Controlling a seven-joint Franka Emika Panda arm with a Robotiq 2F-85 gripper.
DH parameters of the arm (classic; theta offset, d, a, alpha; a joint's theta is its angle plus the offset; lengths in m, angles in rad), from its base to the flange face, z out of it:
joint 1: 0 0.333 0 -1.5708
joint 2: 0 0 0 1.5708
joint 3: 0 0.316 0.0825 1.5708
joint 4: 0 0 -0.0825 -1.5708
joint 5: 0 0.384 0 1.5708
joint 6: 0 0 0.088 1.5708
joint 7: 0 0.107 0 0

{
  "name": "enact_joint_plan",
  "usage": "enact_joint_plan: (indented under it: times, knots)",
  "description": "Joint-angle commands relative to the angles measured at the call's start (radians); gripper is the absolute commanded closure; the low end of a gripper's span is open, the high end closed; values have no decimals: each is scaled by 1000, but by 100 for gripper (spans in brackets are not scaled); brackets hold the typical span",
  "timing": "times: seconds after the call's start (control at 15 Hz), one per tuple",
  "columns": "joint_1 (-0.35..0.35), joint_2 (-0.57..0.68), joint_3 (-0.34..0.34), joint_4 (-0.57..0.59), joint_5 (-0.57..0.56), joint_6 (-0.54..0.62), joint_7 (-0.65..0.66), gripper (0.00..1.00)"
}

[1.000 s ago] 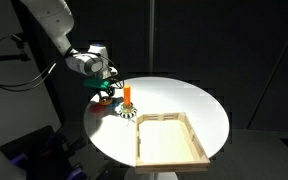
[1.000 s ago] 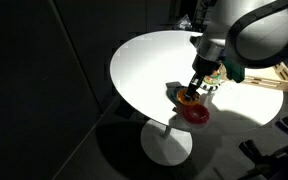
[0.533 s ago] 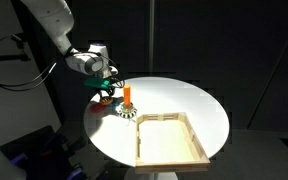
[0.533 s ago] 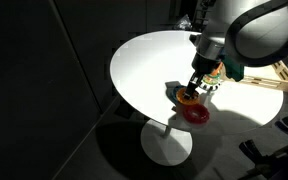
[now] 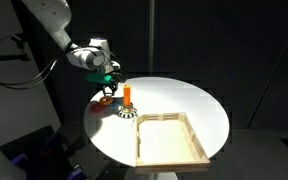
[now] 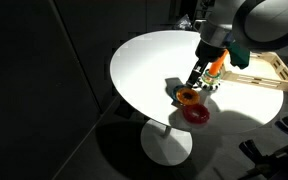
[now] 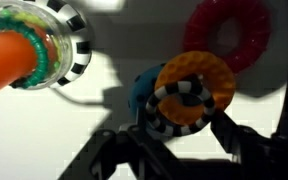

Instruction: Put the striped ring through the pole

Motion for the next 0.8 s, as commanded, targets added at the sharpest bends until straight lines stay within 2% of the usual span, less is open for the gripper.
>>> enact_joint_plan:
  times: [0.0,0.4,0.73]
  knots:
    - [-9,-78,-17,-9,-28,-79,33,58]
    - [-21,-177,-62,-9,-75,-178,63,58]
    - [-32,-238,-87,-16,-117,-186,102,58]
